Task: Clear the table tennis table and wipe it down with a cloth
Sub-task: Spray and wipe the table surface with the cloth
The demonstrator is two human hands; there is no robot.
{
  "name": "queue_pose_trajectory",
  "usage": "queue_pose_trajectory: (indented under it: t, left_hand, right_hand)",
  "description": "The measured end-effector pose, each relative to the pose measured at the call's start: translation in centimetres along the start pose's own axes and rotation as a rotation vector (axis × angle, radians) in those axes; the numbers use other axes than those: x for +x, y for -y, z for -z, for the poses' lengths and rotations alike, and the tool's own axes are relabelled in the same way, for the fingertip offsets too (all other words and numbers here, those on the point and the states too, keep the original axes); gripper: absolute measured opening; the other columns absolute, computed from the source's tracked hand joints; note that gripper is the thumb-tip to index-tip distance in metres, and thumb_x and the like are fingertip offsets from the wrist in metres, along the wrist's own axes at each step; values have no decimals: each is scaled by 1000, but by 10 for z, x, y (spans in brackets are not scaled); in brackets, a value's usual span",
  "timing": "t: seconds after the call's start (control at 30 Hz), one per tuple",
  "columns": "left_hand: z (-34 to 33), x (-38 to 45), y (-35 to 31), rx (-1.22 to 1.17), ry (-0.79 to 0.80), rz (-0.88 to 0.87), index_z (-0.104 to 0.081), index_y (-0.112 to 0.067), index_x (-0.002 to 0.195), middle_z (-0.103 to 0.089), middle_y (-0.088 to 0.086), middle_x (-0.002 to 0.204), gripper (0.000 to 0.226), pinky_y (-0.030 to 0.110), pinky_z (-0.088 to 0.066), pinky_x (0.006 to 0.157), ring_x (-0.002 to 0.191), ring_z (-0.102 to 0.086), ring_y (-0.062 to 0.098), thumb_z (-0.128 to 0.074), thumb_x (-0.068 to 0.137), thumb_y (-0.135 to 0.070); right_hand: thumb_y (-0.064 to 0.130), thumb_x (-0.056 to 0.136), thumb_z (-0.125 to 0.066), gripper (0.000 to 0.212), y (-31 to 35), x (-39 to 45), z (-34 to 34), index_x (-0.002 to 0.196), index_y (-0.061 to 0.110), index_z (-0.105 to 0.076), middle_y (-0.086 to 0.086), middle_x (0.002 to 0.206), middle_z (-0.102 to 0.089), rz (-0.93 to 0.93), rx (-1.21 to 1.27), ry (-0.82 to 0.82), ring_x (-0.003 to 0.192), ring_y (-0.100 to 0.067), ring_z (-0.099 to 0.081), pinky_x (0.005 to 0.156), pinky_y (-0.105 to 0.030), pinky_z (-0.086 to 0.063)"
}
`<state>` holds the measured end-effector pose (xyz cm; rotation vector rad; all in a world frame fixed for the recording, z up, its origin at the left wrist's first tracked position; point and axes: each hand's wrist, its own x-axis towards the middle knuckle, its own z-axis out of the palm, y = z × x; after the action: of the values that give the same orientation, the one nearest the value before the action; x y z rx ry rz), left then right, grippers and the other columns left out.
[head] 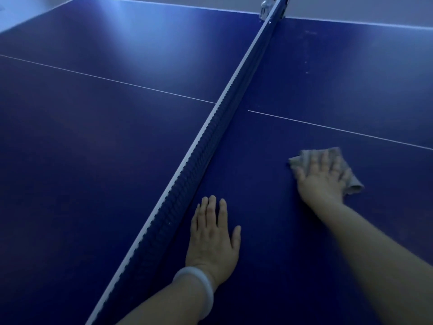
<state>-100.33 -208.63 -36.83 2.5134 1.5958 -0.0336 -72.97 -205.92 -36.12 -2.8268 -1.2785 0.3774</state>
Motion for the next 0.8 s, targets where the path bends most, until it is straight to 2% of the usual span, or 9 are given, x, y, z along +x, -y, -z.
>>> queue_pose_trajectory:
  t: [0.07,0.17,0.23,0.33,0.4,0.47,0.63,0.7,0.8]
  left_hand:
    - [-2,0,0,-5,-8,8,2,-19,154,6,4,161,76,36,13,116,148,13,20,8,89,-58]
    - [-4,1,1,-8,-17,5,-1,-18,154,2,5,161,75,36,10,116,148,9,21,2,91,-58]
    - [-5,1,2,-15,-31,5,-6,-17,154,-2,7,161,74,37,6,118,148,5,22,-2,92,-57]
    - [-5,1,1,-26,-48,11,-9,-16,154,-6,9,161,74,39,2,120,149,1,23,-5,93,-56]
    - [-5,1,0,-38,-50,9,-10,-16,154,-6,9,161,74,39,1,120,149,1,23,-6,93,-56]
    - [-5,1,1,-53,-49,9,-12,-15,154,-7,9,161,73,40,-1,121,149,1,24,-9,93,-56]
    - [-1,0,0,-57,-64,1,-18,-12,153,-14,13,160,70,43,-8,121,148,-6,27,-21,96,-53]
    - [-1,-1,0,-59,-58,-5,-18,-11,153,-14,14,159,69,44,-8,121,148,-7,28,-23,97,-51]
    - [-1,-3,1,-69,-55,-8,-17,-10,152,-13,15,159,68,44,-7,120,148,-6,29,-24,97,-50]
  right_hand:
    - [55,99,-11,64,21,-44,-20,155,28,3,-2,163,13,289,-33,-83,148,-28,19,118,-54,11]
    - [61,95,-5,65,13,-95,-32,153,33,6,7,162,15,666,-83,-22,147,-15,24,118,-46,17]
    - [62,95,-5,66,-19,-84,-26,155,34,3,8,163,14,560,-97,-33,147,-14,24,118,-44,16]
    - [55,99,-14,64,-66,-61,-8,156,30,0,1,164,10,30,-28,-63,149,-24,16,120,-50,9]
    - [53,100,-14,64,-70,-62,-4,156,26,3,-1,163,13,-189,43,-29,149,-27,15,119,-54,8]
    - [52,101,-14,65,-51,-83,-13,156,23,4,-4,163,14,-148,11,-37,149,-30,16,118,-54,9]
    - [56,99,-17,65,-32,-195,-46,156,29,-4,4,164,9,482,-36,-34,149,-19,17,119,-47,10]
    - [59,99,-14,64,-64,-214,-46,156,33,-4,6,164,7,454,-83,-14,149,-15,18,119,-45,8]
    - [57,98,-12,64,-110,-215,-32,156,32,0,5,163,14,6,-75,-31,148,-17,22,120,-46,9]
